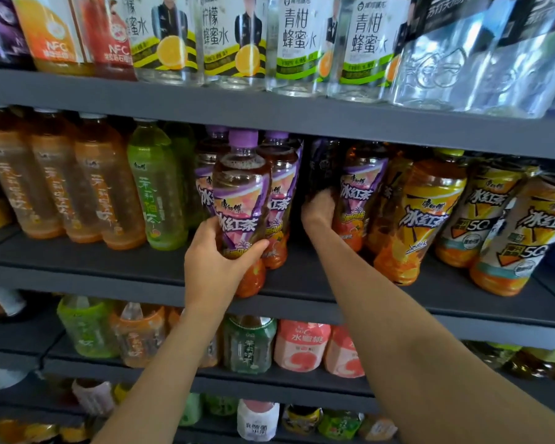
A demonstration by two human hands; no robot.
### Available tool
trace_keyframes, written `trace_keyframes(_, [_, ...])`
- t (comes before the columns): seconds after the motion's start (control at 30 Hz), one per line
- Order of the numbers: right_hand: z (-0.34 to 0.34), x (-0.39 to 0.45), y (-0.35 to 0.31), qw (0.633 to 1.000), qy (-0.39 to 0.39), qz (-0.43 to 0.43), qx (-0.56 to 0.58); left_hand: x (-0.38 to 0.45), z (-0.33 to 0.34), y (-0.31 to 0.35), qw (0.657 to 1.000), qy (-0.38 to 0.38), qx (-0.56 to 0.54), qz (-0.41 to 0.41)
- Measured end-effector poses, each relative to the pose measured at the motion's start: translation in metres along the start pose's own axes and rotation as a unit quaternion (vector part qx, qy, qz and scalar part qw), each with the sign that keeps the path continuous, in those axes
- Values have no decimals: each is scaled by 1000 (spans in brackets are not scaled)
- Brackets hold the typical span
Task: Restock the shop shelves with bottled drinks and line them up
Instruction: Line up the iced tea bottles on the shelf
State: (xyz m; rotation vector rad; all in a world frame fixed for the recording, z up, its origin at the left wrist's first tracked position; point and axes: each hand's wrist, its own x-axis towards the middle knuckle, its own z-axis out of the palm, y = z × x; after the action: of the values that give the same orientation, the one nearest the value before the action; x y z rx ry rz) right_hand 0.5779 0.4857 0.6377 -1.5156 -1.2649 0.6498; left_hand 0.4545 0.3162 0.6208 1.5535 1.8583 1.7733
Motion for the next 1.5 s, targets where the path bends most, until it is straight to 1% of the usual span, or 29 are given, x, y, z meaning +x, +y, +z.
trace_keyframes(0.03, [1,4,2,998,-20,-2,-58,0,0,-1,1000,0,-3,4])
trace_keyframes(0.07, [0,4,0,991,-59,0,-118,1,0,-1,1000,-1,-7,7])
trace_keyframes(0.1, [1,6,2,994,-52,23,-89,1,0,-2,1000,-4,-11,9])
trace_keyframes(0.13, [3,10,7,997,-45,24,-56,1,0,-2,1000,-6,-16,10])
trace_keyframes(0.17, [6,9,11,995,-33,-8,-96,0,1,-2,1000,-8,-21,11])
trace_keyframes(0.23, [15,8,18,985,13,-21,-172,1,1,-4,1000,-7,-27,13])
trace_keyframes(0.27, [16,4,20,991,27,11,-128,0,1,-4,1000,-7,-27,13])
trace_keyframes(0.37, [23,9,20,991,20,5,-130,1,0,-5,999,-10,-30,13])
trace_keyframes(0.47, [22,18,17,995,-12,28,-96,2,0,-6,999,-14,-37,16])
trace_keyframes(0.63, [26,0,23,995,59,23,-80,2,1,-8,999,-10,-32,29])
trace_keyframes(0.7, [26,-8,25,995,72,15,-70,2,1,-9,999,-9,-27,29])
trace_keyframes(0.8, [25,-15,24,995,61,12,-78,3,1,-8,999,-7,-30,29])
trace_keyframes(0.87, [23,-24,19,997,42,8,-62,2,1,-8,999,-7,-31,30])
trace_keyframes(0.93, [15,-41,18,998,27,-40,-43,2,1,-7,999,-8,-35,30])
trace_keyframes(1.0, [-4,-68,20,989,44,-136,-31,1,0,-7,999,-11,-38,32])
trace_keyframes(1.07, [-26,-90,23,965,130,-223,-38,1,-1,-6,999,-12,-39,32])
trace_keyframes(1.1, [-34,-93,25,954,174,-240,-44,1,-1,-6,999,-12,-39,31])
trace_keyframes(1.13, [-40,-93,26,950,199,-232,-58,0,-1,-6,999,-12,-39,29])
trace_keyframes(1.17, [-42,-90,26,957,197,-198,-75,0,-1,-5,999,-12,-39,27])
trace_keyframes(1.23, [-41,-76,27,983,145,-76,-83,0,-2,-4,999,-11,-41,25])
trace_keyframes(1.27, [-40,-70,27,988,124,-27,-83,0,-2,-4,999,-12,-42,24])
trace_keyframes(1.3, [-40,-65,28,989,119,-5,-88,0,-1,-4,999,-13,-43,22])
trace_keyframes(1.4, [-38,-59,30,985,145,-8,-99,0,-1,-4,999,-14,-43,17])
trace_keyframes(1.5, [-32,-69,31,986,139,-25,-92,0,0,-4,999,-14,-47,16])
